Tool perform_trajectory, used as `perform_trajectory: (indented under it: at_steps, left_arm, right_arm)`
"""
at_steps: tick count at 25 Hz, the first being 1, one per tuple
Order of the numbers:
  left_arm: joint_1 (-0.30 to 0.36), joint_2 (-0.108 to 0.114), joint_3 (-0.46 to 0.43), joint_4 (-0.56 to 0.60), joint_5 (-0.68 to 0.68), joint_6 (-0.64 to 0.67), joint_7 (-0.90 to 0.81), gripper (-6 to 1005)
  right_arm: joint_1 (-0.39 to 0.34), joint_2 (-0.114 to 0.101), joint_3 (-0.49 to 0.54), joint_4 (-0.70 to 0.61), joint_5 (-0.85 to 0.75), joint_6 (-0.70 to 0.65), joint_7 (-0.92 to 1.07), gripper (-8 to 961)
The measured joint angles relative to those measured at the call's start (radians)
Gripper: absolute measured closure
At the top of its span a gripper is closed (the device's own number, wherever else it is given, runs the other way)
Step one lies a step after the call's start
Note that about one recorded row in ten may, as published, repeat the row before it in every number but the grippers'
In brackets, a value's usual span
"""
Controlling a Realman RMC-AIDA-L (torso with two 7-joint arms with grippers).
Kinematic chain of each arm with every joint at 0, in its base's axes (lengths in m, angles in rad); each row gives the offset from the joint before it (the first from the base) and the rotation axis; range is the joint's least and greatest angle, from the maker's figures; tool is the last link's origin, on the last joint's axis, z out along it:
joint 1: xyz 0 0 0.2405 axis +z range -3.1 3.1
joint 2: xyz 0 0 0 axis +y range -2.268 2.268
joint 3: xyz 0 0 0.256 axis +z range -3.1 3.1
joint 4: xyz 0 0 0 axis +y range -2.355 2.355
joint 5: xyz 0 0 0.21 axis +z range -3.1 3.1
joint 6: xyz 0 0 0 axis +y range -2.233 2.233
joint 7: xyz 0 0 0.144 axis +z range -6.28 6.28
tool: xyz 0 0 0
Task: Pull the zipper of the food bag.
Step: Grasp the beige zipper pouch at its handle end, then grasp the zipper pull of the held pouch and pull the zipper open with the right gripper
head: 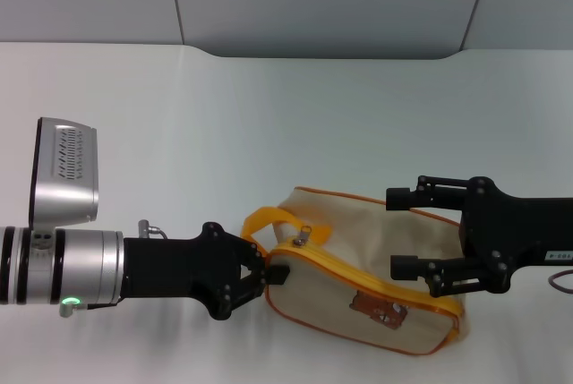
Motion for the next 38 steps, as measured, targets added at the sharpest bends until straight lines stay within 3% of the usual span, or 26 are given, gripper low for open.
perform_trajectory:
  at_steps: [3, 5, 9, 15, 18, 22, 27, 30, 38]
  left_arm:
    - [-0.004, 0.0, -0.006, 0.0, 0.0, 0.002, 0.006, 769]
    - [-0.007, 0.005, -0.01, 0.007, 0.0, 0.017, 0.009, 933]
    - [-0.008, 0.019, -0.025, 0.02, 0.0, 0.05, 0.009, 934]
    - [-0.01, 0.063, -0.119, 0.036, 0.0, 0.146, 0.012, 934]
    - [-0.013, 0.066, -0.13, 0.054, 0.0, 0.157, 0.012, 935]
    - [-0.023, 0.062, -0.126, 0.065, 0.002, 0.158, 0.008, 935]
    - [-0.036, 0.058, -0.123, 0.065, 0.005, 0.158, 0.005, 936]
    - [-0.041, 0.057, -0.126, 0.066, 0.005, 0.158, 0.003, 937]
    - [-0.055, 0.056, -0.126, 0.066, 0.002, 0.158, 0.002, 937]
  right_arm:
    - [0.0, 0.002, 0.012, -0.001, 0.008, 0.001, -0.015, 175]
    - [0.0, 0.02, 0.066, -0.007, 0.019, 0.019, -0.069, 177]
    - [0.005, 0.039, 0.128, -0.016, 0.022, 0.071, -0.131, 182]
    - [0.017, 0.07, 0.151, -0.015, 0.022, 0.136, -0.296, 189]
    - [0.026, 0.084, 0.145, 0.009, 0.022, 0.162, -0.429, 192]
    - [0.041, 0.085, 0.145, 0.053, 0.023, 0.169, -0.52, 197]
    - [0.079, 0.086, 0.139, 0.132, 0.023, 0.205, -0.626, 419]
    - [0.096, 0.087, 0.102, 0.159, 0.023, 0.231, -0.663, 662]
    - [0.111, 0.091, 0.028, 0.173, 0.029, 0.279, -0.683, 693]
